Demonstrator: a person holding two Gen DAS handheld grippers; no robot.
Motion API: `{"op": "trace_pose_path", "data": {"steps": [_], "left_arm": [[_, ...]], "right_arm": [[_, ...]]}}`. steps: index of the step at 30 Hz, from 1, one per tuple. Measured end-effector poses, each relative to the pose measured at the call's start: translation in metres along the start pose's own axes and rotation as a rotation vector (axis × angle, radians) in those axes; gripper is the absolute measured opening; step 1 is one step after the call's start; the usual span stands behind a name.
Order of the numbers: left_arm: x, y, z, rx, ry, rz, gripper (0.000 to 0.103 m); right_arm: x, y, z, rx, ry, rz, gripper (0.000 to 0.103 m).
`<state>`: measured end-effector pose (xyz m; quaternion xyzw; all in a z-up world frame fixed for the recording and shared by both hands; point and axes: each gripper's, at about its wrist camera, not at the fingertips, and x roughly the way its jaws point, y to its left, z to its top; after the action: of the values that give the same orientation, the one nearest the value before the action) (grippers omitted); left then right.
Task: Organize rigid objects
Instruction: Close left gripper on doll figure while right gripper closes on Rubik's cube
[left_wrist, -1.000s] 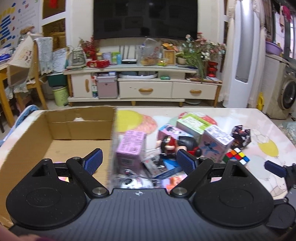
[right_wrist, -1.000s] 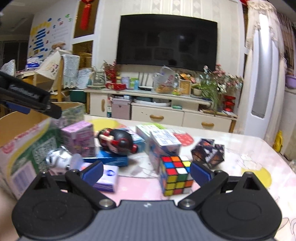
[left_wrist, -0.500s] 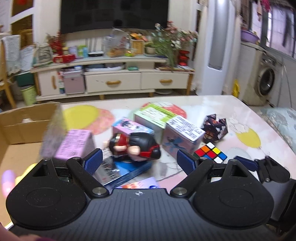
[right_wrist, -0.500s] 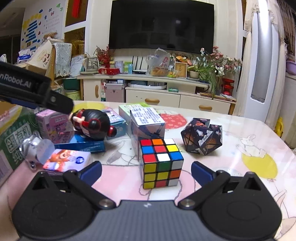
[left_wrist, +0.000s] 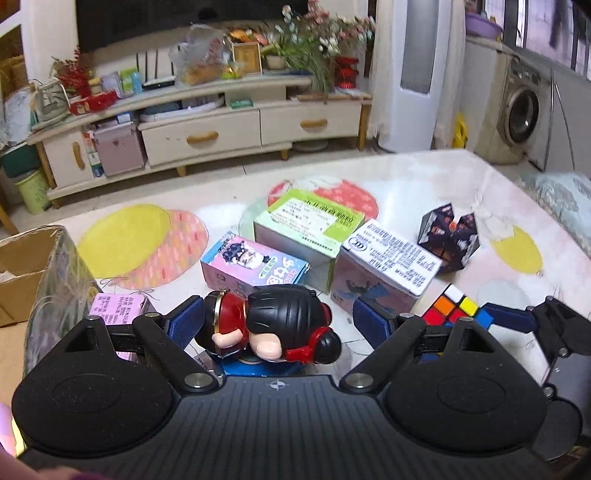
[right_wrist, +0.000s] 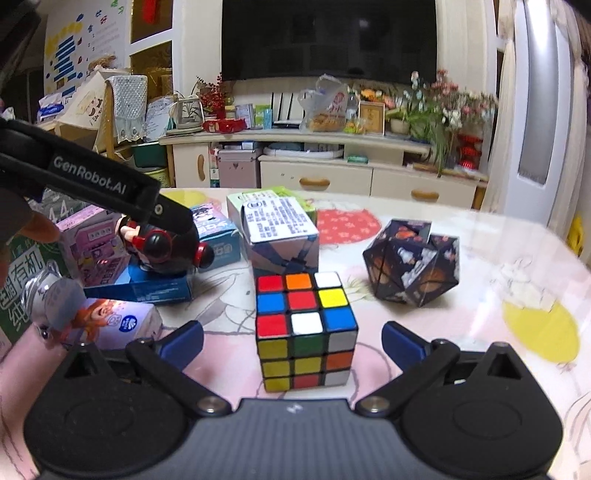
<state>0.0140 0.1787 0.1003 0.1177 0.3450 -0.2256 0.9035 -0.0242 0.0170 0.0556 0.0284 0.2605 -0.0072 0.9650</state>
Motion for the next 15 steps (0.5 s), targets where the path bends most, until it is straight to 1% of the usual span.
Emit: {"op": "trace_pose_path", "data": {"steps": [3, 8, 11, 15], "left_arm": [[0.007, 0.0, 0.001, 0.033, 0.018, 0.019, 0.103], [0.021, 0.006, -0.002, 0.025, 0.066, 0.012, 0.103], [0.025, 0.002, -0.004, 0.058, 0.046, 0.044, 0.103], [0.026, -0.006, -0.008, 0.056, 0.036, 0.065, 0.103]], "right_arm": [[0.003, -0.002, 0.002, 0.01, 0.009, 0.012, 0.102], [0.008, -0.001, 0.003, 0.017, 0.025, 0.031, 0.102], [0.009, 0.0, 0.004, 0.013, 0.028, 0.036, 0.102], [0.011, 0.001, 0.004, 0.009, 0.029, 0.024, 0.102]]}}
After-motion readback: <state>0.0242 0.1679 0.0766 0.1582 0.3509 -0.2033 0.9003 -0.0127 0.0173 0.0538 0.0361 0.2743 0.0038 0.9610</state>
